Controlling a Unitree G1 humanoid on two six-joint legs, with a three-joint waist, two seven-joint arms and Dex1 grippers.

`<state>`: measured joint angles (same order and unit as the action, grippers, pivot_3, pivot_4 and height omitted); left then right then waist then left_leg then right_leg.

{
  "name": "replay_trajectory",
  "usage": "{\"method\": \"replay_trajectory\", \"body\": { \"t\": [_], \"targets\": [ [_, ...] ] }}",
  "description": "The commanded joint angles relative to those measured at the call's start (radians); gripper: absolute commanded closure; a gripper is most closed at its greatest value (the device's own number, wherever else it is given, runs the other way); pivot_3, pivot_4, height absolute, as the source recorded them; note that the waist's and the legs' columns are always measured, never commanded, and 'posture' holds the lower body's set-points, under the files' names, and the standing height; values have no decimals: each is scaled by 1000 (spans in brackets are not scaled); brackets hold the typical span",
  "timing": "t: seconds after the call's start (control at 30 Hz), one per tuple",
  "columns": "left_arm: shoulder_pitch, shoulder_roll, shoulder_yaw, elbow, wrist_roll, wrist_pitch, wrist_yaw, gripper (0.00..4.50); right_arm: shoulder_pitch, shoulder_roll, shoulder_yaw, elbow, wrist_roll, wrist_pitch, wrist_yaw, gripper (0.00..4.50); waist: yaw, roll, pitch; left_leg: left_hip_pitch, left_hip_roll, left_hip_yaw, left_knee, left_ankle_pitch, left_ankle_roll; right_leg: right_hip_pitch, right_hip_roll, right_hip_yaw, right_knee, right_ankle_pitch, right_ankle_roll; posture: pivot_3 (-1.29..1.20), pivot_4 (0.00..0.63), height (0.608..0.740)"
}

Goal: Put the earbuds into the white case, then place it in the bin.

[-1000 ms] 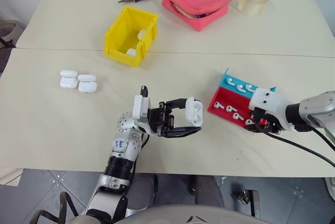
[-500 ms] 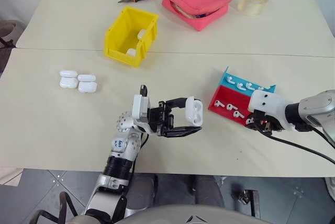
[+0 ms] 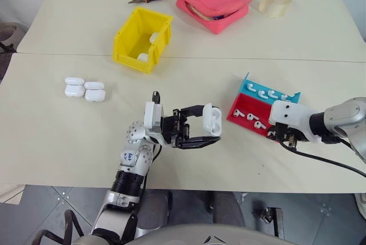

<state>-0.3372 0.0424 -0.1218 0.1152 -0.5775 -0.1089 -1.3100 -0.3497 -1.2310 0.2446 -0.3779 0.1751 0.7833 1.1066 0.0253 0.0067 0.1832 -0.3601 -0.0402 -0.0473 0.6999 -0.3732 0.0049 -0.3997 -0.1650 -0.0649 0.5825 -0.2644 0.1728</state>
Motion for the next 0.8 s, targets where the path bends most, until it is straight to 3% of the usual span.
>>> {"method": "replay_trajectory", "body": {
  "t": [0.03,0.23,0.43,0.53,0.67,0.8],
  "targets": [
    [-7,5,-5,-47,-22,12,-2,1697,3,18,3,3,-19,2,-4,4017,0,0,0,0,0,0,0,0,0,0,0,0,0,0,0,0,150,740],
    [-31,26,8,-31,-42,42,-21,1697,44,21,-97,-42,39,42,-14,4017,2,0,0,0,0,0,0,0,0,0,0,0,0,0,0,0,150,740],
    [-60,41,37,22,-57,66,-41,1697,183,126,-419,-99,179,-1,-37,4017,4,0,0,0,0,0,0,0,0,0,0,0,0,0,0,0,150,740],
    [-79,43,36,85,-41,58,-74,1697,274,278,-551,-130,231,-148,-79,4017,5,-1,0,0,0,0,-1,0,0,1,0,-1,0,0,0,0,150,740],
    [-103,28,32,118,-41,63,-83,1697,267,571,-656,-192,426,-243,-196,4017,1,0,0,1,0,0,0,0,0,1,0,0,1,0,1,0,150,740],
    [-117,38,36,122,-41,87,-88,1697,264,762,-624,-267,552,-290,-301,4017,0,0,0,2,0,0,0,0,-1,1,1,0,2,0,1,0,150,740]
  ]
}}
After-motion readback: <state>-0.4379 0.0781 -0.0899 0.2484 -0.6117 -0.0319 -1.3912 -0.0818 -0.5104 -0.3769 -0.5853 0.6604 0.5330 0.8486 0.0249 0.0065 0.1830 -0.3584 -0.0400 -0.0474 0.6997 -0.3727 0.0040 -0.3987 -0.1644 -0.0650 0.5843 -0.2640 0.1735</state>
